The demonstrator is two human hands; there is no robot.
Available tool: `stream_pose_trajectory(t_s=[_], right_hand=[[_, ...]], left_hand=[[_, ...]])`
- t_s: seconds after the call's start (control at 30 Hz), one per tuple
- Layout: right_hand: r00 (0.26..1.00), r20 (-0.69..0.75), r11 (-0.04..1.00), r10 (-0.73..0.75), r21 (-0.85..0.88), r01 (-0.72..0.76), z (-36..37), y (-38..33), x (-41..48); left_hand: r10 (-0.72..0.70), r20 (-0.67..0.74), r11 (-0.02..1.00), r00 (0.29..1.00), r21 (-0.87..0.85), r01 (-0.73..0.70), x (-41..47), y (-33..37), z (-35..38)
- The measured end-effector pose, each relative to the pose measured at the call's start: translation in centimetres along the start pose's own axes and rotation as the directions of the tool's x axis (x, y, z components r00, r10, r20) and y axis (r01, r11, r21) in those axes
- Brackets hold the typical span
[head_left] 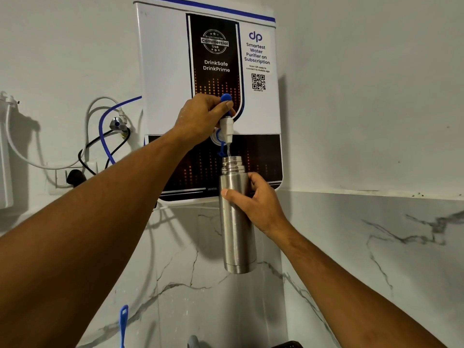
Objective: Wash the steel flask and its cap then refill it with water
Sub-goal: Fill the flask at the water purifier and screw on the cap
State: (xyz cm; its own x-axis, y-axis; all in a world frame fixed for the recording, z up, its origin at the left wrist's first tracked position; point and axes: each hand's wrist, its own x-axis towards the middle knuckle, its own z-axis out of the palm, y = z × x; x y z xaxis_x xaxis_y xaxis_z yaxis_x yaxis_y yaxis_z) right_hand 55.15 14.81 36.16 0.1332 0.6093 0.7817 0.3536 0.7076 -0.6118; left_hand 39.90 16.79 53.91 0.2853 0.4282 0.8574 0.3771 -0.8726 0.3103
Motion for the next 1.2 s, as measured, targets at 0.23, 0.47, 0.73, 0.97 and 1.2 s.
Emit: stream_pose_trajectory(t_s=[0.23, 0.47, 0.73, 0.97, 1.2], right_hand=[[1.000, 0.007, 1.000, 0.011, -0.016, -0.011, -0.1, -0.3, 0.0], [0.998, -0.006, 0.998, 0.057, 0.009, -0.056, 0.3, -0.6, -2.0], [0.987, 0.117, 0.992, 0.110, 0.051, -0.117, 3.0, 0.1, -9.3], [0.933, 0.319, 0.979, 0.169, 0.053, -0.196, 8.4, 1.8, -16.9], [0.827, 0.536, 0.976, 0.170, 0.023, -0.216, 16.6, 1.6, -22.9]], left_hand=[[0.008, -0.012, 1.000, 1.000, 0.008, -0.008, -0.3, -0.2, 0.3], [0.052, 0.061, 0.996, 0.997, 0.062, -0.056, -3.4, 0.1, 0.1], [-0.084, 0.066, 0.994, 0.994, -0.059, 0.088, -18.6, -3.2, -1.1], [-0.458, 0.178, 0.857, 0.871, -0.170, 0.486, -37.2, -7.8, -2.6], [-0.664, 0.136, 0.714, 0.736, -0.176, 0.677, -48.8, -7.9, -3.0]])
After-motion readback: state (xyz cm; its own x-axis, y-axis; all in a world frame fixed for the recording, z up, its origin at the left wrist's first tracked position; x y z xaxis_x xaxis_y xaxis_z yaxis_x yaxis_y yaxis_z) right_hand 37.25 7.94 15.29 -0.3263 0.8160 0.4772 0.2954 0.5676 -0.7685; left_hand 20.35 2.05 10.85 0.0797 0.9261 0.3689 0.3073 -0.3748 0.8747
